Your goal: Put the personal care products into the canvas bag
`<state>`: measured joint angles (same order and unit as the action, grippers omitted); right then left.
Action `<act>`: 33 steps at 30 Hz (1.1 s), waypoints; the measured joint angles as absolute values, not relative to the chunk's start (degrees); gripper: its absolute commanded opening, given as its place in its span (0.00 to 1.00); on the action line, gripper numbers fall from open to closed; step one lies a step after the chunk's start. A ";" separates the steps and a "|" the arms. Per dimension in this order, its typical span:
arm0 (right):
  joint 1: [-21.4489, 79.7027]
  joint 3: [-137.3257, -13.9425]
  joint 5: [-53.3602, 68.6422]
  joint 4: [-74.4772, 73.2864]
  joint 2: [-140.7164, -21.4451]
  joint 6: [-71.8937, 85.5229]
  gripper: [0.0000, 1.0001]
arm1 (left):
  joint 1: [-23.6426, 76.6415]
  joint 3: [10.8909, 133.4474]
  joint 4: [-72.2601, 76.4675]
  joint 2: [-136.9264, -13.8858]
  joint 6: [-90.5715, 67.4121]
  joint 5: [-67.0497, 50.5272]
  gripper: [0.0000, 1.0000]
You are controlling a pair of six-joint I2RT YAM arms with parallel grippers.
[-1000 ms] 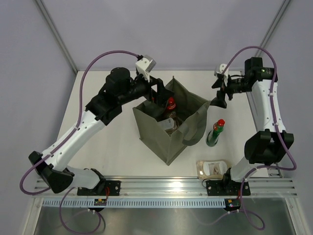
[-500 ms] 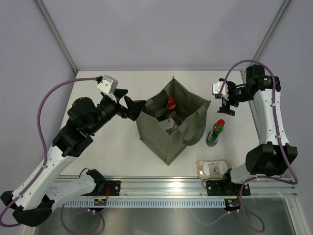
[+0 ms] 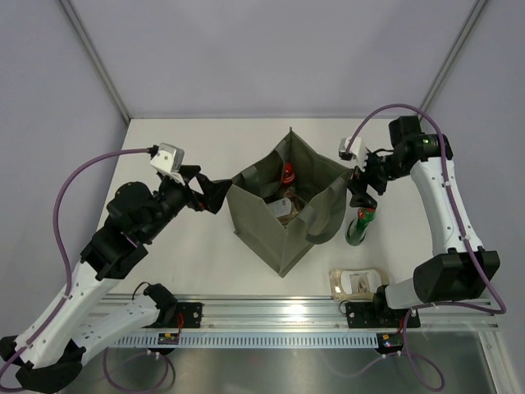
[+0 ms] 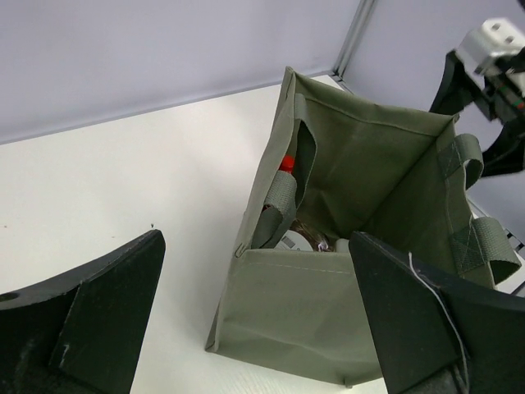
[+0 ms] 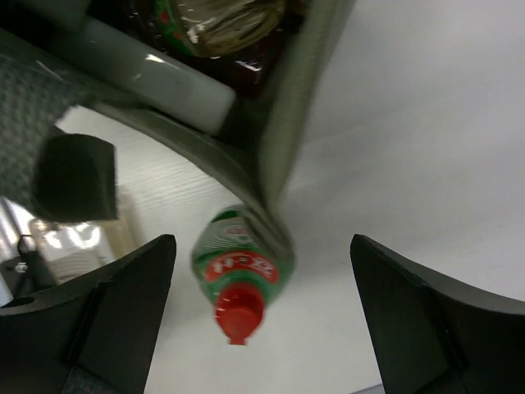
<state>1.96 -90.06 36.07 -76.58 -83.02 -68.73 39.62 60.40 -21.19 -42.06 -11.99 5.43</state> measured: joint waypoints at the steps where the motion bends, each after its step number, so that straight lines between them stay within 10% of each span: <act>1: 2.39 -88.79 35.44 -76.75 -82.50 -66.28 0.96 | 39.62 60.40 -21.19 -42.04 -12.01 5.56 0.99; 16: 7.99 -65.01 7.64 -57.54 -65.98 -18.59 1.00 | 39.42 59.37 -20.95 -42.59 -12.03 6.09 0.99; 33: 7.97 -62.87 -1.08 -53.17 -63.75 -1.65 0.99 | 39.31 58.33 -20.99 -42.28 -12.05 6.55 0.99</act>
